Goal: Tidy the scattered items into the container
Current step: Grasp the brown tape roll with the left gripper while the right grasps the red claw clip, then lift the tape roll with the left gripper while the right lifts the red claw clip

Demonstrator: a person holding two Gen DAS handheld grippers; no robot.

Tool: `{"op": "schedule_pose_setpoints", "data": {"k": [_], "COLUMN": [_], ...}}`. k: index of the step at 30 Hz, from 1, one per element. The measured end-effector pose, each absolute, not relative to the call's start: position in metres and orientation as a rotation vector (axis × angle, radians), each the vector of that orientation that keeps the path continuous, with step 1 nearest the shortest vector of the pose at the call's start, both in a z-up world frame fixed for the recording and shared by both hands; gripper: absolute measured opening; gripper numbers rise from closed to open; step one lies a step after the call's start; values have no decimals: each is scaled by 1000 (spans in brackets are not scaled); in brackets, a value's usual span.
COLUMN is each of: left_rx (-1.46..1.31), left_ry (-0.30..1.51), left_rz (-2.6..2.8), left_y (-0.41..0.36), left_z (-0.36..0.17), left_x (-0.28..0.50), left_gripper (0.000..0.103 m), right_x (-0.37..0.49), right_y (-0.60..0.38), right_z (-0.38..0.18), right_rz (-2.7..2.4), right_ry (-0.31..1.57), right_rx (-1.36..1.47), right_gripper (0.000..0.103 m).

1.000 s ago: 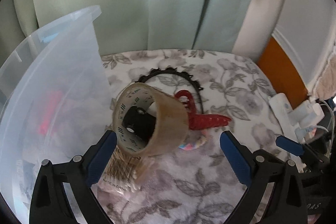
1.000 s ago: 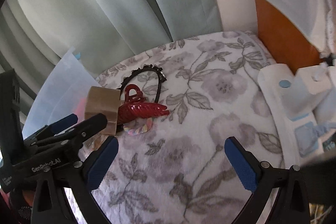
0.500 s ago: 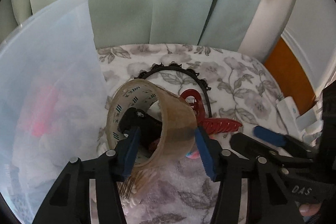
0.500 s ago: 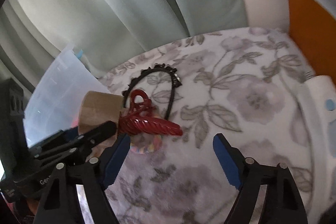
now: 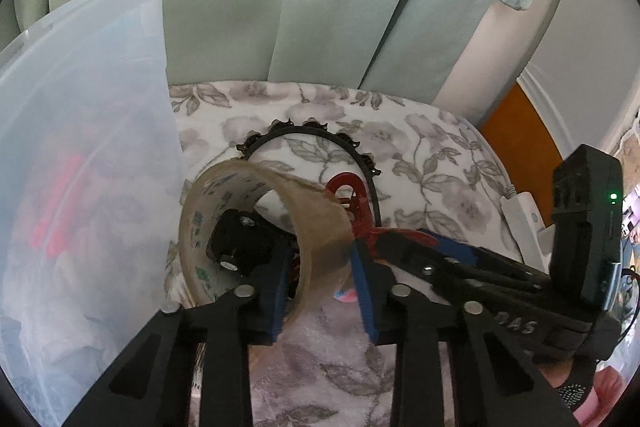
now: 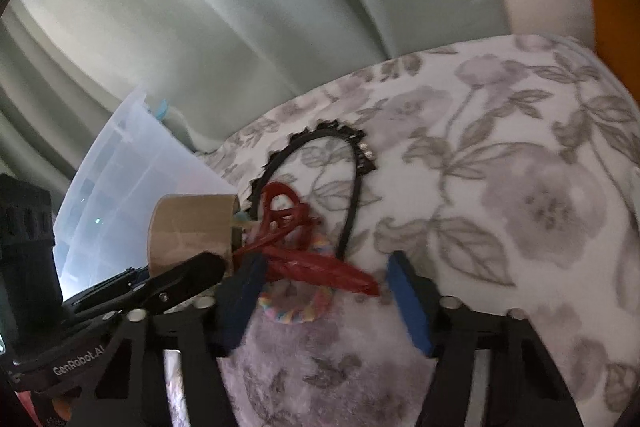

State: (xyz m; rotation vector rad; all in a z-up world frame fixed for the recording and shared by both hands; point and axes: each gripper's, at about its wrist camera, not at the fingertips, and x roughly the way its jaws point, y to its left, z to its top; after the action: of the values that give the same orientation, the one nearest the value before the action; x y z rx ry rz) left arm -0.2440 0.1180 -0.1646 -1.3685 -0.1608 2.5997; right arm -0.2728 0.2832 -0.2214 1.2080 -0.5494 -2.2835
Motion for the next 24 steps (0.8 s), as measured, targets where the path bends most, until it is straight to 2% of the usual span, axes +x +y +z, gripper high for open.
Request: {"op": "schedule_pose_setpoints", "data": {"k": [5, 11, 17, 20, 21, 24], "left_rx": [-1353, -1347, -1361, -1368, -1370, -1373], "left_ry": [-165, -178, -195, -178, -175, -175], "left_rz": [2611, 2612, 2596, 2595, 2593, 2586], "left_y": [117, 116, 117, 117, 117, 117], "left_z": [-163, -164, -166, -166, -166, -164], "left_x": [-244, -242, -238, -236, -236, -236], "left_gripper": [22, 22, 22, 22, 21, 18], "right_x": [-267, -251, -232, -227, -225, -228], "right_y": [275, 277, 277, 278, 279, 281], "right_z": [-219, -210, -209, -212, -213, -212], "right_rz": [-2272, -2264, -2221, -2214, -2217, -2208], "right_ry": [-499, -480, -428, -442, -448, -474], "right_rx": [1197, 1175, 1171, 1172, 1170, 1158], "right_gripper": [48, 30, 28, 23, 18, 17]}}
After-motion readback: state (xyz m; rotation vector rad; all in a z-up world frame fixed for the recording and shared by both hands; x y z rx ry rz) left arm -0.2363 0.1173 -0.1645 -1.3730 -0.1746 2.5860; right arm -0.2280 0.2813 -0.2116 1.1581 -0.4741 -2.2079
